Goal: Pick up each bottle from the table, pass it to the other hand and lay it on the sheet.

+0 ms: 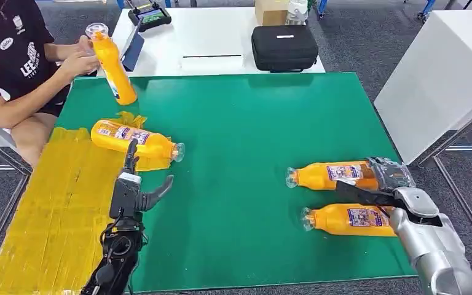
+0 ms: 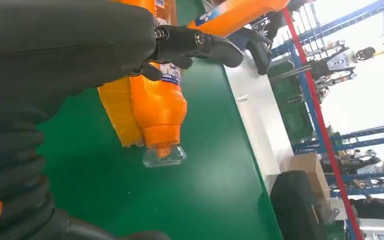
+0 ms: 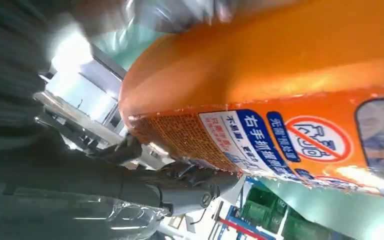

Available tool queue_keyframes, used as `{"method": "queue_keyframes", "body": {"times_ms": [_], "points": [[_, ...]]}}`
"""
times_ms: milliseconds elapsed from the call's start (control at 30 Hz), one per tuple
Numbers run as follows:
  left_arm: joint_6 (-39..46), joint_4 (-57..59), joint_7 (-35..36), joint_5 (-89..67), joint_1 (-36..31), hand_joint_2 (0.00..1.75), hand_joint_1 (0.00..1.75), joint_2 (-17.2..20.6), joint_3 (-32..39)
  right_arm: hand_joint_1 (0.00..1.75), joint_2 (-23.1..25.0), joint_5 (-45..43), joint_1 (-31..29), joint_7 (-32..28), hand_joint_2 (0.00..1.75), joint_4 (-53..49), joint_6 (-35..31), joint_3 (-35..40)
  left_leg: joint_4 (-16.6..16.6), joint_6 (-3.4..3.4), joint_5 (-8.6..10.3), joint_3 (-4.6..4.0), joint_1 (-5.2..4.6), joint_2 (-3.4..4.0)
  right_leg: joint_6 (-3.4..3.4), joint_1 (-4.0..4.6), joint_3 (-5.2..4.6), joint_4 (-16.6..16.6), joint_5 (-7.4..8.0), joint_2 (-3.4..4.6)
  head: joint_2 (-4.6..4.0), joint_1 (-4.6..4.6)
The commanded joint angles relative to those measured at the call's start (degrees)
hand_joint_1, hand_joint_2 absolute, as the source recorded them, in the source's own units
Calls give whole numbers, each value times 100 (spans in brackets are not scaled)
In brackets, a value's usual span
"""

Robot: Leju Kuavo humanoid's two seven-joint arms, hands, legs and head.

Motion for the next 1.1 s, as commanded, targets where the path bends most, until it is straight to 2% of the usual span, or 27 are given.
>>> {"method": "queue_keyframes", "body": {"times_ms": [33,67,167,300,367,533,567,600,633,800,867,1100], "points": [[5,359,2,27,-140,175,0,37,22,154,137,-3,74,-4,175,69,39,82,-7,-16,-11,37,6,8,-11,5,39,-12,-8,13,0,2],[6,349,3,33,-138,175,0,39,20,164,131,6,105,-6,175,-2,0,68,-6,-18,-14,43,7,9,-13,6,45,-12,-11,15,0,0],[28,301,16,48,-83,175,0,44,34,164,101,95,320,50,175,-224,-204,80,-7,-14,-10,34,6,5,-10,5,37,-12,-8,10,0,0],[51,301,24,47,-7,175,0,34,62,154,179,249,361,180,175,-218,-270,147,-10,-17,-15,49,7,6,-12,5,52,-16,-12,12,0,0],[85,306,-7,62,20,175,0,22,94,155,244,346,318,255,175,-145,-300,158,-6,-11,-8,28,5,9,-8,4,31,-10,-4,13,0,0],[117,253,-51,108,45,175,0,11,149,161,249,606,282,437,175,-97,-353,219,-6,-15,-12,40,7,15,-11,6,42,-12,-7,19,0,0],[100,288,-50,117,-3,175,0,13,141,157,252,678,230,491,175,-84,-355,225,-4,-12,-9,30,6,12,-9,5,31,-9,-4,16,0,0],[84,307,-47,125,-29,175,0,13,135,164,263,725,198,536,175,-71,-387,204,-6,-25,-23,66,8,21,-19,7,66,-14,-16,30,0,0],[56,351,-38,134,-74,175,0,-5,127,171,285,760,169,596,175,-86,-443,147,-3,-12,-9,29,6,12,-9,5,30,-8,-4,16,0,2],[97,316,-17,69,-71,175,0,-80,86,171,500,334,547,592,175,-836,-907,-448,-3,-9,-4,27,5,7,-7,4,28,-6,-2,9,0,2],[140,192,20,7,-23,175,0,-74,84,173,767,171,731,565,175,-1303,-913,-714,-5,-12,-6,29,5,12,-9,4,28,-7,-2,15,0,0],[148,29,64,-58,10,175,0,-50,73,175,1035,72,676,651,175,-1435,-1079,-836,0,-16,-15,36,5,17,-11,5,35,-2,-9,23,0,2]]}}
